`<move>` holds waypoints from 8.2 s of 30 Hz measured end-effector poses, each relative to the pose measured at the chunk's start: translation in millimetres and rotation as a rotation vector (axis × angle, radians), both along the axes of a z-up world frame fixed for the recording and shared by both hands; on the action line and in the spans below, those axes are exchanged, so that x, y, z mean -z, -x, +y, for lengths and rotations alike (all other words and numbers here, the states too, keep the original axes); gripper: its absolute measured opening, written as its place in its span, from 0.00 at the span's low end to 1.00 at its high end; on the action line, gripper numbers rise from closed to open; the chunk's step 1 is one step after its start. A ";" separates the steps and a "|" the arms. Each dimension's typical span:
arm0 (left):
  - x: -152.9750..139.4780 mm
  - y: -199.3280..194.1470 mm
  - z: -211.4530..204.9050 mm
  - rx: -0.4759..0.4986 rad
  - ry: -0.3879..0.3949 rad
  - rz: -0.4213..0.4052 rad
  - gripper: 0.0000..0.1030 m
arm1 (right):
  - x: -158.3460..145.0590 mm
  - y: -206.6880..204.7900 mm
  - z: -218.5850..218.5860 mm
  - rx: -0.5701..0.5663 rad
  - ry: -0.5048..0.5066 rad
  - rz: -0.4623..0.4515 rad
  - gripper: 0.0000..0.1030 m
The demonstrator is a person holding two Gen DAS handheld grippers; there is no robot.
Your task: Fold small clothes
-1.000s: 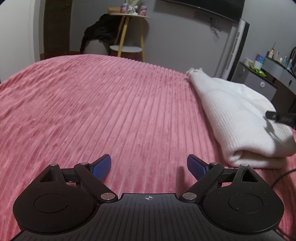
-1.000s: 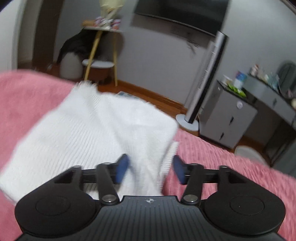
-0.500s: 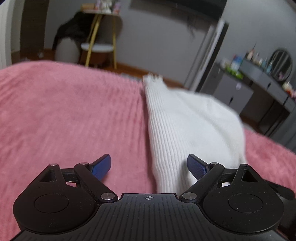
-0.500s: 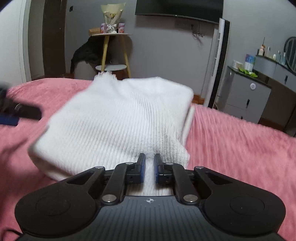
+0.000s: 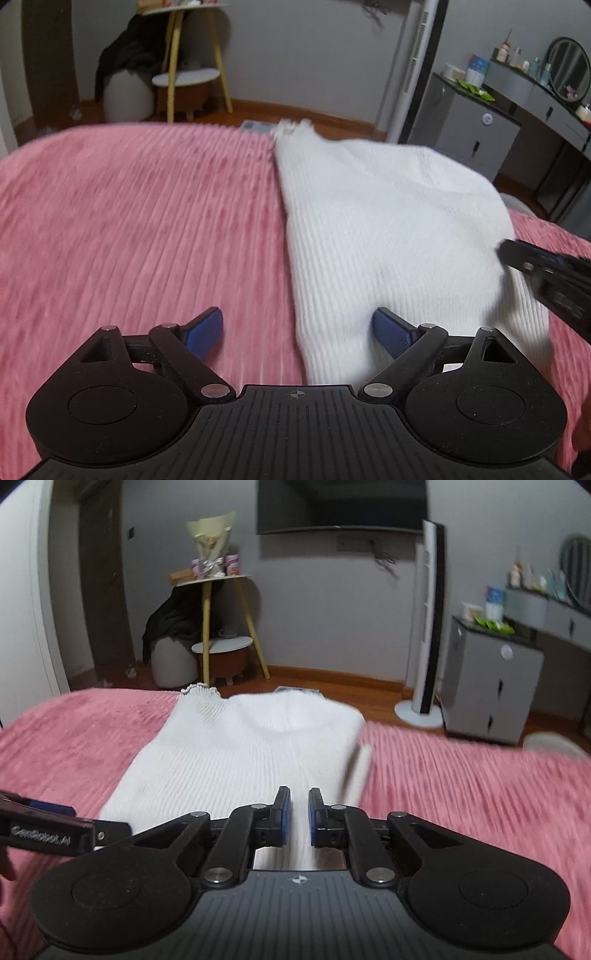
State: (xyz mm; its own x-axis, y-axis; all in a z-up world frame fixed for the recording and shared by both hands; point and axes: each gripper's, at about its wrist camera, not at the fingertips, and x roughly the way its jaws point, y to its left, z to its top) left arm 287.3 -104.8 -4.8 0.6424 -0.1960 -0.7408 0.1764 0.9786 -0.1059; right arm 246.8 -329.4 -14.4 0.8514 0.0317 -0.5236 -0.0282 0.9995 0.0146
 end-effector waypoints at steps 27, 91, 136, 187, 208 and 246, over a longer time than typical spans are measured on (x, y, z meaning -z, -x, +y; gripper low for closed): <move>4.1 -31.0 -0.7 0.021 0.004 -0.007 0.96 | 11.7 -37.1 -9.8 -0.004 -0.005 0.049 0.25; 56.3 -57.2 46.4 -0.294 -0.123 -0.182 1.00 | 47.7 -104.7 98.8 0.058 -0.017 0.045 0.67; 14.9 67.2 79.8 -0.214 -0.164 0.186 1.00 | 20.5 25.8 123.2 -0.079 0.218 0.290 0.77; -76.0 142.1 86.3 -0.185 -0.209 0.122 1.00 | -79.0 101.8 133.6 0.030 0.101 0.443 0.96; -80.9 155.9 80.6 -0.161 -0.219 0.118 1.00 | -88.0 109.4 128.2 0.044 0.053 0.428 0.96; -84.6 160.4 77.5 -0.154 -0.212 0.112 1.00 | -93.1 117.0 126.1 0.047 0.029 0.414 0.96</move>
